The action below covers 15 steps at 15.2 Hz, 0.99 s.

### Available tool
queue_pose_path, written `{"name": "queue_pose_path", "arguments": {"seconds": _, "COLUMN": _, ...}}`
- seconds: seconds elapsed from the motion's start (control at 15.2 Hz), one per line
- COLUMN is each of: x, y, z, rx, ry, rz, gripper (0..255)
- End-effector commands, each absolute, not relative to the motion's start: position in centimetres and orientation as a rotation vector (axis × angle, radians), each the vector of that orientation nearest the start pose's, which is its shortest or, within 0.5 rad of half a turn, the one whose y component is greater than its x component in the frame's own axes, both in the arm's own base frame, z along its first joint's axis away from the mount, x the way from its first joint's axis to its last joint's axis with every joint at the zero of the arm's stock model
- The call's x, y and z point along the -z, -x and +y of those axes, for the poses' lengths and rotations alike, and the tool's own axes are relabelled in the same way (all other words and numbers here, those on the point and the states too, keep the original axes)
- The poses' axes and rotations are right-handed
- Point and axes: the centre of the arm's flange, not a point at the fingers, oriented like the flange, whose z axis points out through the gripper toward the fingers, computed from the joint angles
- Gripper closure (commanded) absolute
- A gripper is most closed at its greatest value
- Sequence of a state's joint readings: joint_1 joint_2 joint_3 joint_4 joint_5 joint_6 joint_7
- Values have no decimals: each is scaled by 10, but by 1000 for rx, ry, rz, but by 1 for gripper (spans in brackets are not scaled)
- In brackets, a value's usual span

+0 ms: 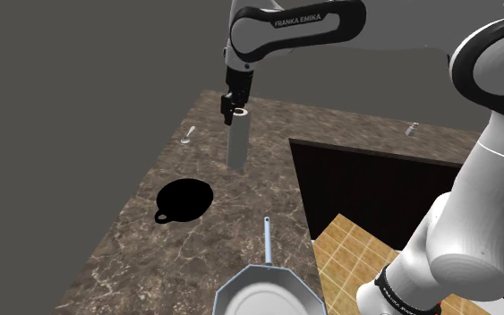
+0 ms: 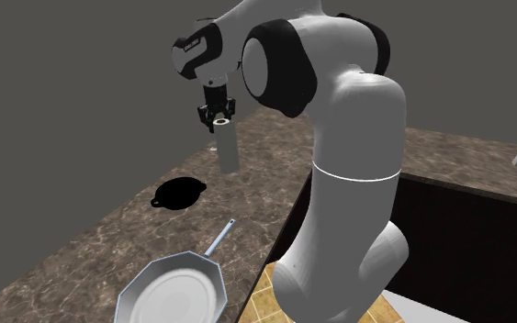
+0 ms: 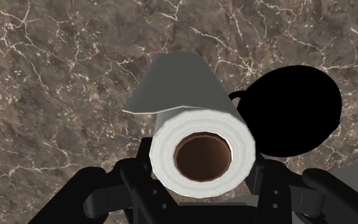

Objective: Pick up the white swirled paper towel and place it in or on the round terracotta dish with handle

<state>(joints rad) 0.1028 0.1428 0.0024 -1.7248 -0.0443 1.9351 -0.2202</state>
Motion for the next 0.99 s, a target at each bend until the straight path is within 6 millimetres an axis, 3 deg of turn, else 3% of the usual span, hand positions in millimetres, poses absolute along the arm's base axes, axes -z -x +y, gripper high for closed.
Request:
{"name": "queue_pose_path", "arguments": {"seconds": 0.0, "x": -510, "y": -610, "z": 61, "rx": 103, "ry": 3139, "rz": -538, "gripper": 255}}
{"name": "queue_pose_path", "arguments": {"seconds": 0.2, "x": -526, "y": -610, "z": 61, "rx": 103, "ry": 3139, "rz": -538, "gripper": 255}}
{"name": "queue_pose_path", "arguments": {"seconds": 0.92, "x": -583, "y": -608, "z": 195, "rx": 103, "ry": 3139, "rz": -538, "gripper": 255}}
